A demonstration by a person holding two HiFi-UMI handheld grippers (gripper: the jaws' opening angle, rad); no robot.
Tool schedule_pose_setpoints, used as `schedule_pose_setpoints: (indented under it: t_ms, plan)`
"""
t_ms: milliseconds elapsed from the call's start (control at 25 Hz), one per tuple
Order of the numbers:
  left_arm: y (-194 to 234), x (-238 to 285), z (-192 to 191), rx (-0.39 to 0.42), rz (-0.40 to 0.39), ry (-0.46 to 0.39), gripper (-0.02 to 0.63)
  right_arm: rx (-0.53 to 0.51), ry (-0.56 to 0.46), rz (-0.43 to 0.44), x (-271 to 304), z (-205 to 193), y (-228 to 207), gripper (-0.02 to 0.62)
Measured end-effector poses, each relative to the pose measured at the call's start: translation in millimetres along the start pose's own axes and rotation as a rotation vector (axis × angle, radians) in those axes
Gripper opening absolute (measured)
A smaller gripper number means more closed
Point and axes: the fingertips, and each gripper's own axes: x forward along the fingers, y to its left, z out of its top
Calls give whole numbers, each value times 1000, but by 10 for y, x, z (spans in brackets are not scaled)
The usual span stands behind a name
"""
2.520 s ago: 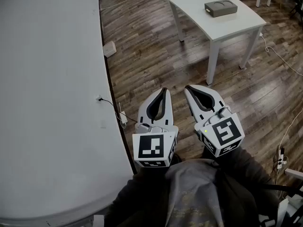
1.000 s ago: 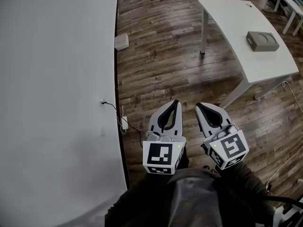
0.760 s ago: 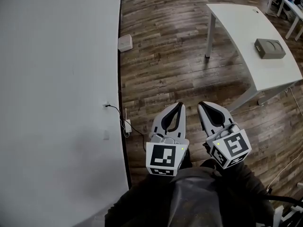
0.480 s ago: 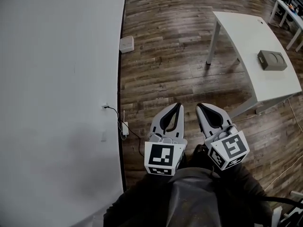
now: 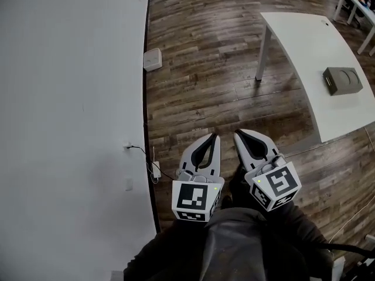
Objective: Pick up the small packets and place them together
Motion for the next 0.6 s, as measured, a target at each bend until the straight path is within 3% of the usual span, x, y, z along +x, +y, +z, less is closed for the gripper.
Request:
schedule_pose_setpoints:
  t_ms: [160, 600]
  plan:
    - [5, 671, 124, 23, -38, 16, 3, -21, -6, -11, 247, 166, -485, 5]
    - [-401, 2096, 336, 88, -213, 112, 3, 83, -20, -134, 555, 291, -1804, 5]
